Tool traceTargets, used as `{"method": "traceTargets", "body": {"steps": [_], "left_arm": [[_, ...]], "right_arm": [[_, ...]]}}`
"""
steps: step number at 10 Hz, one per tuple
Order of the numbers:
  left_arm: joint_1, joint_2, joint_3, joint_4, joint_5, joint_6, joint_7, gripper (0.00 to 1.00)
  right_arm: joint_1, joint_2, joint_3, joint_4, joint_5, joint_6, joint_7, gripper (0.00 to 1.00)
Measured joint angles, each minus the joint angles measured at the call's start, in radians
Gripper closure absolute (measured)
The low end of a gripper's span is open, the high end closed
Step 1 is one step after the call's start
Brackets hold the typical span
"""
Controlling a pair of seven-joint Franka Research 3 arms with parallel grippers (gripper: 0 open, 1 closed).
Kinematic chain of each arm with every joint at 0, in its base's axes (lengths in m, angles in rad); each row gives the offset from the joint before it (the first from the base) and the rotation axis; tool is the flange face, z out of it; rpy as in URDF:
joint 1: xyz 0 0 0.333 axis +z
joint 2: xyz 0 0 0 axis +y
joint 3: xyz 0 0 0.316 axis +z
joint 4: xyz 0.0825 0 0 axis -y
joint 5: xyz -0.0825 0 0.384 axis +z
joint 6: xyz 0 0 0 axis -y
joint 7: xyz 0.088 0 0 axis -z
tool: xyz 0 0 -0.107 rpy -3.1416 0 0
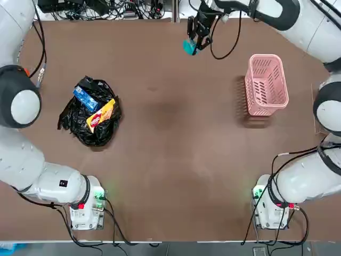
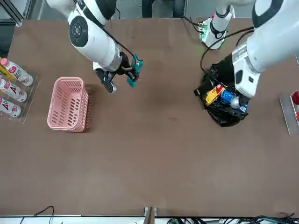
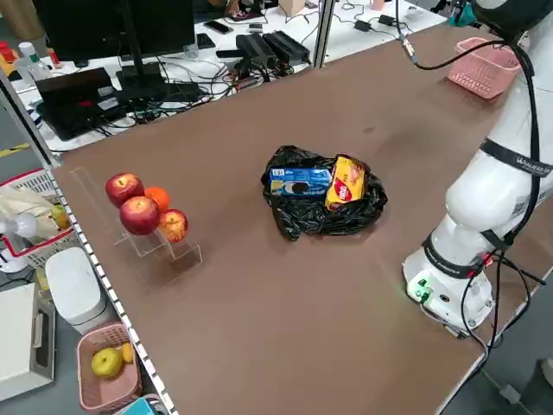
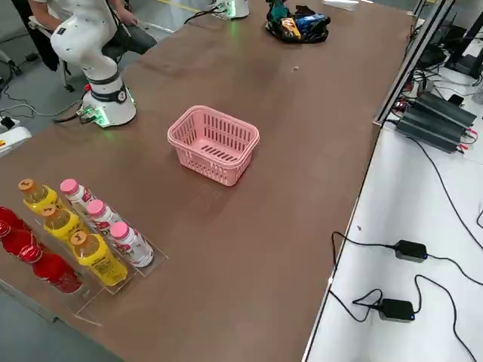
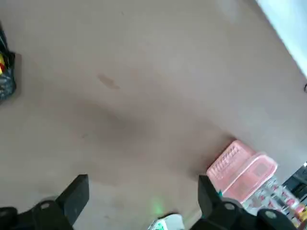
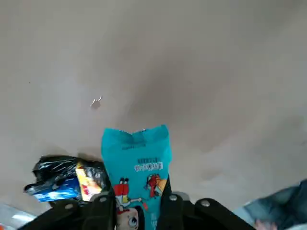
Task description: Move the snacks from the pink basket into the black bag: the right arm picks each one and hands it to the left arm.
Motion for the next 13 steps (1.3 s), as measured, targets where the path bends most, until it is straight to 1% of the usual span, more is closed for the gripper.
{"method": "traceTargets", "body": {"steps": [2,4,7,9,11,13], "left_arm": [[-0.002,-0.010,-0.061,-0.041,0.000,0.000,0.002,0.00],[-0.002,-0.019,-0.089,-0.056,0.000,0.001,0.009,0.00],[-0.002,-0.051,-0.128,-0.060,0.000,0.000,0.005,0.00],[-0.002,-0.066,-0.163,-0.065,0.000,-0.003,-0.016,0.02],[-0.003,-0.069,-0.176,-0.068,0.000,-0.027,-0.021,0.04],[-0.003,-0.069,-0.191,-0.072,0.000,-0.038,-0.021,0.11]], "right_arm": [[0.027,0.038,0.000,0.030,0.046,0.064,0.119,0.67],[0.068,0.061,0.000,0.044,0.073,0.120,0.207,0.67],[0.119,0.098,0.000,0.090,0.074,0.172,0.334,0.67],[0.141,0.125,-0.001,0.123,0.074,0.197,0.395,0.67],[0.163,0.148,-0.001,0.154,0.075,0.214,0.443,0.67],[0.179,0.161,-0.001,0.166,0.075,0.234,0.468,0.67]]}}
